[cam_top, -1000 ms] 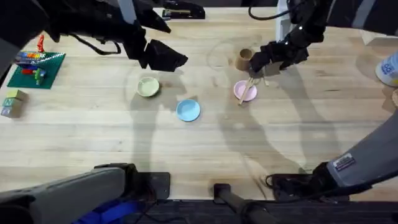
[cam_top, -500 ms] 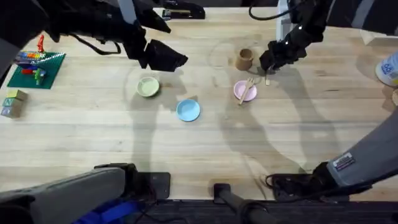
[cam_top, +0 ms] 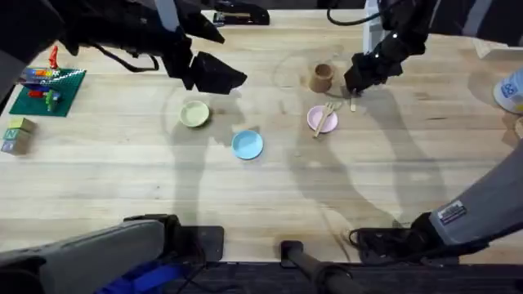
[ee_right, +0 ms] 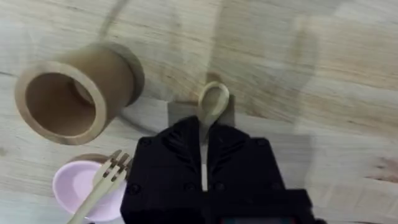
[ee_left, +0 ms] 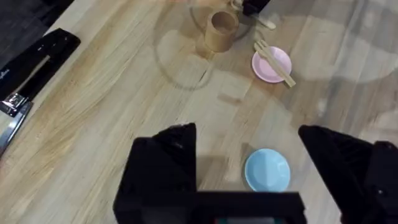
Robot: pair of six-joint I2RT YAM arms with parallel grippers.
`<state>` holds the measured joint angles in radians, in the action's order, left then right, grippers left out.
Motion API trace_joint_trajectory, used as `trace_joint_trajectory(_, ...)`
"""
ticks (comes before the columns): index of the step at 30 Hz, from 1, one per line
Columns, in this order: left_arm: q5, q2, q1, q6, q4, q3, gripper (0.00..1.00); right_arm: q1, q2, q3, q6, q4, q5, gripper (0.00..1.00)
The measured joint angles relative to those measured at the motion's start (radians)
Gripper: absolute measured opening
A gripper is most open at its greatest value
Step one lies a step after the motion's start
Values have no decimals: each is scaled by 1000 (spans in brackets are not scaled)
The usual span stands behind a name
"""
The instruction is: Pick up a utensil and set it on the pink plate, then put the other utensil in the container.
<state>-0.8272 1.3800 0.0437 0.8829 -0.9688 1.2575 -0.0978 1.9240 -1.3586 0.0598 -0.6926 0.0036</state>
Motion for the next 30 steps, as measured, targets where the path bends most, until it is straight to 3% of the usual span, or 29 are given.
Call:
trace_joint_trajectory(15,0,0,0,0,0,0,995,-8,-46,-78,45,-60,-12,31)
trace_joint_trajectory(22,0,0,0,0,0,0,995,-20,-127,-212,115,-166,-19,31)
trace_joint_trajectory(30,0,0,0,0,0,0,995,-44,-131,-397,171,-274,-19,31)
